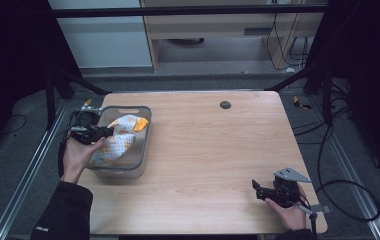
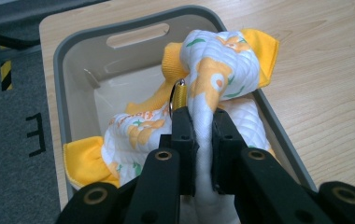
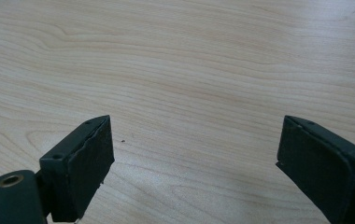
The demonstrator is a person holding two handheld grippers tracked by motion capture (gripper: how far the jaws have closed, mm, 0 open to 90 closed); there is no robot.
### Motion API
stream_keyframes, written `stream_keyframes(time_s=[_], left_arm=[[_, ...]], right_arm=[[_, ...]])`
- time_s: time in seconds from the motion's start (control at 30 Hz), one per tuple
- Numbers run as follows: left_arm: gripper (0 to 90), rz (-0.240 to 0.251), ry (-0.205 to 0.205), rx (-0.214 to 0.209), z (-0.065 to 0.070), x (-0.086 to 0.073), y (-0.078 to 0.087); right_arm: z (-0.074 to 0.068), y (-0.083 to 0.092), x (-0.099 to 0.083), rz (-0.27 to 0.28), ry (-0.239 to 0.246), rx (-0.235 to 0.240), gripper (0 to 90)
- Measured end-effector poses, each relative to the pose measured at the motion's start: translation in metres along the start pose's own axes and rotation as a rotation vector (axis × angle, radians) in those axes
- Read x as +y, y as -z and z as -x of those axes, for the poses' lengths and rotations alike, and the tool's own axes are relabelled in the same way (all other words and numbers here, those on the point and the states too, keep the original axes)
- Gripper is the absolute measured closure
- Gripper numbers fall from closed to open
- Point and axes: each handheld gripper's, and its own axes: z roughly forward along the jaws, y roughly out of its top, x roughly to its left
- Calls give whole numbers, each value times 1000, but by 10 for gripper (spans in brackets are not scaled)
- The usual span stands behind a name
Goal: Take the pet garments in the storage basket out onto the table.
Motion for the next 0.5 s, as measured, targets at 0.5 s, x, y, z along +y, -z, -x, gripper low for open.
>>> stream_keyframes(time_s=[0.5], left_arm=[[823,35,-42,-4,8,8,21]], right_arm=[[0,0,0,2,6,-3,107]])
